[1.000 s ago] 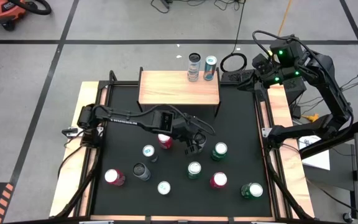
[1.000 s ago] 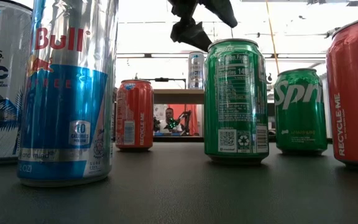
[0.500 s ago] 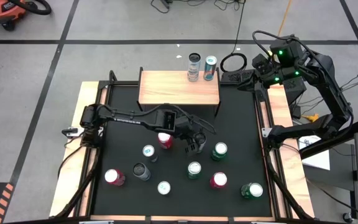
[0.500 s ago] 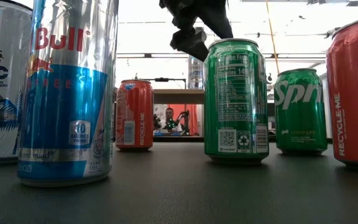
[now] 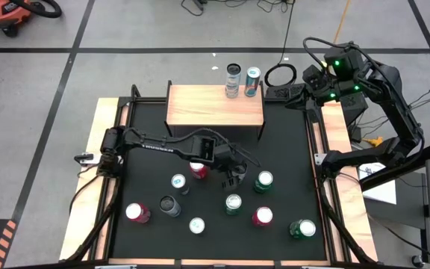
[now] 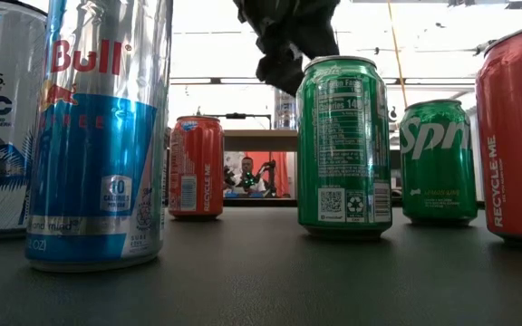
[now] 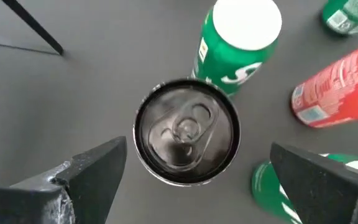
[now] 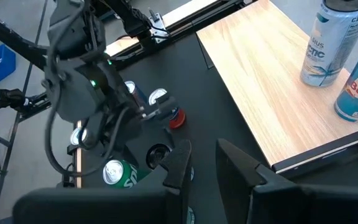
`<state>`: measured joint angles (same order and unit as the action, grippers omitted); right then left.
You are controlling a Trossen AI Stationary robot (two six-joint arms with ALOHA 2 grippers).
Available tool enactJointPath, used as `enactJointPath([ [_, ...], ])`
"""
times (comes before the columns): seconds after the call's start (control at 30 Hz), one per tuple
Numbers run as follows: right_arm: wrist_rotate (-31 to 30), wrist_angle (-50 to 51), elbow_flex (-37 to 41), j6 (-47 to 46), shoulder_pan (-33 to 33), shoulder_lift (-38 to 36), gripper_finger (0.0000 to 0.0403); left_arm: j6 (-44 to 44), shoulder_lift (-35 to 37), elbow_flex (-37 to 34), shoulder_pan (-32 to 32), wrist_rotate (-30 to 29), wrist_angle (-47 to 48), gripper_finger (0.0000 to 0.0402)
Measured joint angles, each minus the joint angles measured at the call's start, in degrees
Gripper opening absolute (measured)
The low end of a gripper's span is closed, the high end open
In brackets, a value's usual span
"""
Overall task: Place canned beverage on shelf
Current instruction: Put the right white soda can on the shelf aligned with the other white soda can
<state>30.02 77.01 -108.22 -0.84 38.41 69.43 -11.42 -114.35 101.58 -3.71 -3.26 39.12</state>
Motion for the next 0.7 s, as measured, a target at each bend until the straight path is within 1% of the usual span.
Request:
enactJointPath([
  [0.1, 0.0, -0.02, 0.0, 0.02, 0.0, 0.0, 0.0051, -0.07, 0.0, 0.11, 0.21, -0.75, -2.81, 0.04],
  [0.23, -0.26, -0.02, 0.0, 0.31, 0.0, 0.0, 0.0051, -0.04, -0.81, 0.09, 0.23, -3.68, -3.66, 0.04],
  [0.27, -0.26, -0.02, 0.0, 0.37, 0.0, 0.0, 0.0051, -0.07, -0.96, 0.09, 0.39, -3.62, -3.56, 0.04],
  [0.43, -0.35, -0.02, 0.0, 0.28, 0.0, 0.0, 0.0051, -0.21, -1.71, 0.04, 1.03, 0.45, -3.69, 0.04],
  [0.63, -0.41, -0.04, 0.0, 0.28, 0.02, 0.0, 0.0051, -0.15, -3.06, 0.0, 1.12, 1.08, -3.71, 0.04],
  [0.7, -0.41, -0.04, 0.0, 0.28, 0.02, 0.0, 0.0051, -0.24, -3.5, 0.04, 1.1, 1.16, -5.0, 0.04],
])
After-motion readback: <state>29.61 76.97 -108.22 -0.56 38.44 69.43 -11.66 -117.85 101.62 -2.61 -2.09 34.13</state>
